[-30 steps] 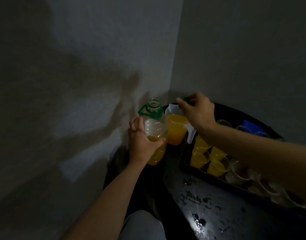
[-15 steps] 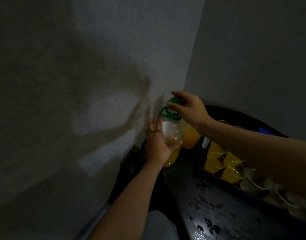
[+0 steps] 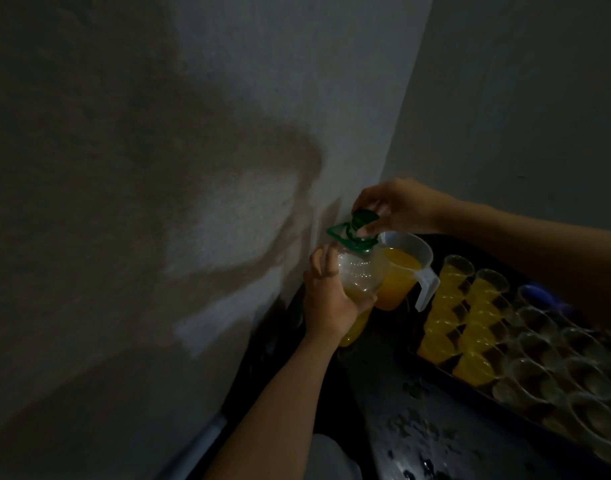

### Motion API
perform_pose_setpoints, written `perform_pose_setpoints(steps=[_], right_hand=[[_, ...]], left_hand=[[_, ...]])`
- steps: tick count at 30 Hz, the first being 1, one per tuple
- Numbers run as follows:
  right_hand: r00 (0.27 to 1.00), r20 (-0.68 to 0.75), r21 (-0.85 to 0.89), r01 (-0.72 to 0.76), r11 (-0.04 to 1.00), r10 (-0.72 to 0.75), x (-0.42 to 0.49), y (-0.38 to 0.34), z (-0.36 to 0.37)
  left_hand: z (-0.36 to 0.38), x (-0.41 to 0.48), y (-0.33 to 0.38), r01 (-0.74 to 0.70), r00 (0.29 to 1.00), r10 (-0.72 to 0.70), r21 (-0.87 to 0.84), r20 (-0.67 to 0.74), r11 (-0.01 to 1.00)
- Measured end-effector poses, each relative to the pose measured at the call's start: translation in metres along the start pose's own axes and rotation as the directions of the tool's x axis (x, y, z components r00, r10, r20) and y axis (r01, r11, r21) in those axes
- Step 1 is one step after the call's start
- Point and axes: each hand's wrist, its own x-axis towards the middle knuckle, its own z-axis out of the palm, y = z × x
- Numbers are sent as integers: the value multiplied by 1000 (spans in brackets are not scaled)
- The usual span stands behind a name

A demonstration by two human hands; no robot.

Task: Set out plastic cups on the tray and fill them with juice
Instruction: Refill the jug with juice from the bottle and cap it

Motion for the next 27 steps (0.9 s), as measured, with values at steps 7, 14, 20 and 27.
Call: perform_pose_setpoints(steps=[7, 14, 20, 27], right_hand=[[976, -184, -401, -186, 897, 120, 5, -13, 15], [998, -54, -271, -41, 962, 27, 5, -17, 2], [998, -68, -314, -4, 949, -18, 2, -15, 7], [994, -85, -462, -97, 882, 65, 4, -28, 9]], left_hand=[[4, 2, -3, 17, 1000, -17, -16, 11, 1000], [7, 0, -8, -18, 1000, 18, 28, 2, 999], [3, 1, -2, 12, 1000, -12, 1, -11, 1000], [4, 0, -7, 2, 1000, -1, -16, 27, 1000]])
